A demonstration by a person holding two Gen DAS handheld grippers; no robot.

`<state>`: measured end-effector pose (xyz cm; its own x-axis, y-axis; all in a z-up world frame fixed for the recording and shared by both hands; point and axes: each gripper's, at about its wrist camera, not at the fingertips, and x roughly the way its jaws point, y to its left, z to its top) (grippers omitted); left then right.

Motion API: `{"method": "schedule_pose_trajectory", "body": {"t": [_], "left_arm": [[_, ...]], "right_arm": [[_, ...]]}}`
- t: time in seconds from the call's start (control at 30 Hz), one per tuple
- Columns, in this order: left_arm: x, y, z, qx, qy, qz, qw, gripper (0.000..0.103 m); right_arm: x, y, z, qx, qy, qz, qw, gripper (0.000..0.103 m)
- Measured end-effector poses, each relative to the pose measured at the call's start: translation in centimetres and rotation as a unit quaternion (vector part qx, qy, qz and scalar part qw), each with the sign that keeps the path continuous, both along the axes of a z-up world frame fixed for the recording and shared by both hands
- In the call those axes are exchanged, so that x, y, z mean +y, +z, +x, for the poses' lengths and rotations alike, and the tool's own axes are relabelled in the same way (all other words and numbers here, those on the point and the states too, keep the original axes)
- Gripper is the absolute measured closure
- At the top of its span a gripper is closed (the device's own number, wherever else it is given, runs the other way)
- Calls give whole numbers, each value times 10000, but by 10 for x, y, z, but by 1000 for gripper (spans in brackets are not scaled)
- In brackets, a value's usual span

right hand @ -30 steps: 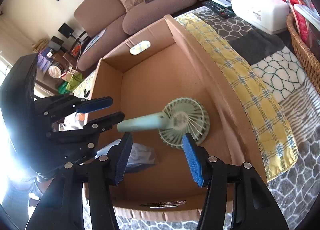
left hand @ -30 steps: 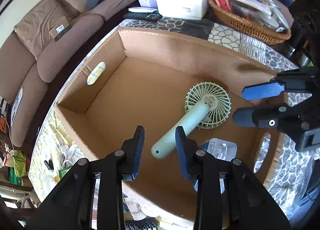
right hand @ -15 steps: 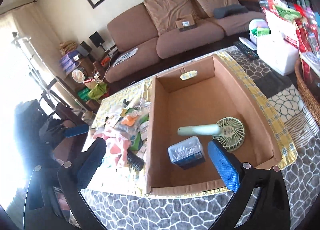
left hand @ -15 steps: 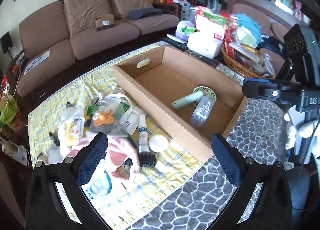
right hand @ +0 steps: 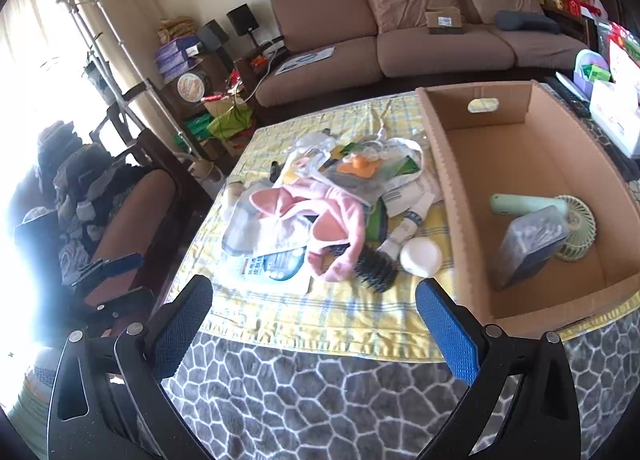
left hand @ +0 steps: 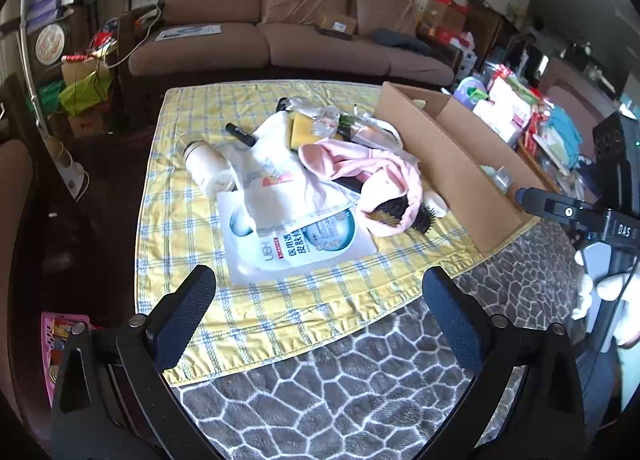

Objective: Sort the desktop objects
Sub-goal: 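Reach both grippers toward the pink fuzzy headband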

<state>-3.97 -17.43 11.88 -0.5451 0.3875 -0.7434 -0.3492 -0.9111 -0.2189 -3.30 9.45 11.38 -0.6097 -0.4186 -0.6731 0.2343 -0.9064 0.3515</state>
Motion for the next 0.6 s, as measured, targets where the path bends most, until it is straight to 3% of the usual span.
{"method": "schedule_pose_trajectory", "body": {"t": [0.17, 0.23, 0.3, 0.33, 0.5, 0.6], "left_arm": [[-7, -20, -7, -28, 161, 295, 9994, 0], [2, -26, -14, -21, 118, 382, 9992, 0], [19, -29, -23, 88, 57, 257, 9996, 0], [29, -31, -28, 182, -7, 138, 9997, 0], [88, -45, -55, 400, -520, -365, 9972, 0], [115, -56, -69, 373, -751, -411, 9956, 0]], "right_arm": [[-30, -26, -13, 13, -39, 278, 9996, 1], [-33, -38, -20, -8, -131, 396, 9991, 7], [-33, -49, -29, -40, -265, 501, 9984, 26], [-31, -53, -33, -38, -343, 538, 9980, 30], [-19, -67, -55, -12, -645, 683, 9956, 32], [-14, -73, -70, -50, -647, 708, 9954, 32]]}}
